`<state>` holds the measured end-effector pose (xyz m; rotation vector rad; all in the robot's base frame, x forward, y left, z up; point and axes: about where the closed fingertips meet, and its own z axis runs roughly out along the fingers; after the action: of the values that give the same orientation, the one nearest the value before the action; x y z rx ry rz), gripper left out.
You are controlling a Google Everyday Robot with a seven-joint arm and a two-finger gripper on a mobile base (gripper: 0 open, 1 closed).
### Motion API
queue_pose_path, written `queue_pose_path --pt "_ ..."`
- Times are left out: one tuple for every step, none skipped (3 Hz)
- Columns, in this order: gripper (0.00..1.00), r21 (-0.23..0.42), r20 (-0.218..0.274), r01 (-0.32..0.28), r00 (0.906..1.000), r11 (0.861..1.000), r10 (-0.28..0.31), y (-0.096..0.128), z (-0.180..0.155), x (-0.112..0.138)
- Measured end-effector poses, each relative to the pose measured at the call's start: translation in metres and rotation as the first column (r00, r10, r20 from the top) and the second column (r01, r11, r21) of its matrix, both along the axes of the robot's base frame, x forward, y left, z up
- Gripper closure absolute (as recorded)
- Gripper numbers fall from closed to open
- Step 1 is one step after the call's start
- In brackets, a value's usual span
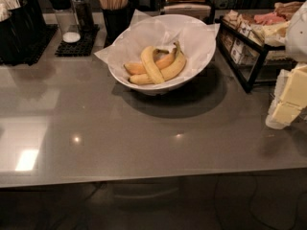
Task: Pick banana from white bowl
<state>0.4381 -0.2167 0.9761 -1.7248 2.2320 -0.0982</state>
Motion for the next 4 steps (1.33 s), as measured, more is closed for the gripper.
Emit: queue_pose_path --pt "0.00 0.000 0.000 0.000 1.0000 1.000 0.000 0.000 0.000 0.000" --pt "0.00 0.040 0.026 -0.015 0.9996 0.999 0.014 0.018 0.000 0.009" --pt "0.00 0.128 0.030 -0.023 0.9994 0.991 0.020 0.047 0.009 0.030" --pt "0.00 0.128 0.030 -0.023 0.9994 0.991 0.020 0.047 0.009 0.030"
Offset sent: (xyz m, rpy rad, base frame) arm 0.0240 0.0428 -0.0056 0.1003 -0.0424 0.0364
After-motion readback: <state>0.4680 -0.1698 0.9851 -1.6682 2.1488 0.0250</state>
